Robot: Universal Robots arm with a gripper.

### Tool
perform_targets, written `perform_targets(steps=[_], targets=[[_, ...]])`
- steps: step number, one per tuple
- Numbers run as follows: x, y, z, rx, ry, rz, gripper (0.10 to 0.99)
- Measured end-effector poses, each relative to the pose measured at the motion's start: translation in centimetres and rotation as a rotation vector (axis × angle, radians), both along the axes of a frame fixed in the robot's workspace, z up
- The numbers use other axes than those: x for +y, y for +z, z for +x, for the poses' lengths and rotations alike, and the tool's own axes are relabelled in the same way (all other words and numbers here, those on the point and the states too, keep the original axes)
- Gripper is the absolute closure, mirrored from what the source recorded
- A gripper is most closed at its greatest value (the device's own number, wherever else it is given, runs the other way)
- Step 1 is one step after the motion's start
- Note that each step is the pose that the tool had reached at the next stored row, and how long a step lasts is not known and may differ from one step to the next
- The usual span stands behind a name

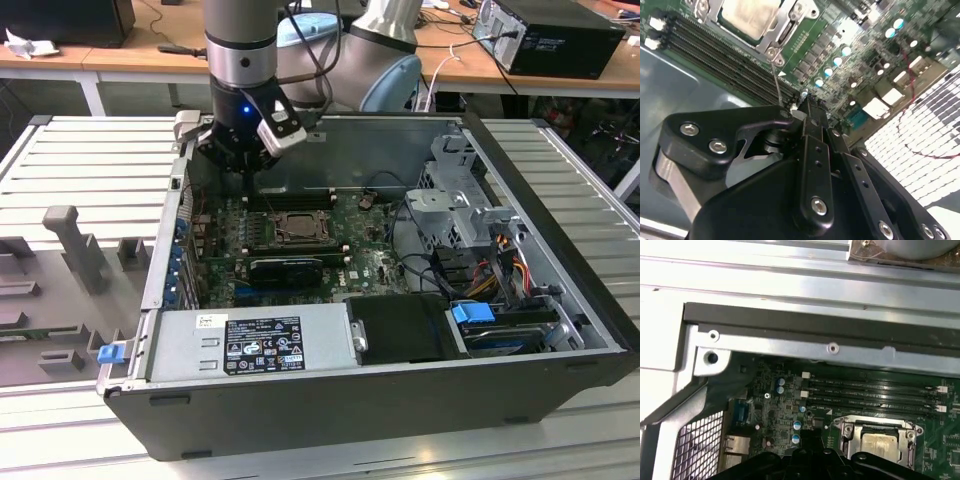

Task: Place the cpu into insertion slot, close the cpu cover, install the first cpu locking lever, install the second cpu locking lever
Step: 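Install the first cpu locking lever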

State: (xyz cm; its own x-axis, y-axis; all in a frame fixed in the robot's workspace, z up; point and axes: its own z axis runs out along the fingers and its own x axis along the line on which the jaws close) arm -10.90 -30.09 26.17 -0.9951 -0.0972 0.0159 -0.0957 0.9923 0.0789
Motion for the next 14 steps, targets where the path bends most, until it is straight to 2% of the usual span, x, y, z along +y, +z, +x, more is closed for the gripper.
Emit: perform_targets(steps=[3,9,14], targets=[[0.48,-0.18,0.0,0.0,0.0,0.0,0.98],[0.54,-0.31,0.11,-0.0001,0.0,0.0,0.98],[0.54,-0.35,1.04,0.0001,0.0,-0.001,0.98]])
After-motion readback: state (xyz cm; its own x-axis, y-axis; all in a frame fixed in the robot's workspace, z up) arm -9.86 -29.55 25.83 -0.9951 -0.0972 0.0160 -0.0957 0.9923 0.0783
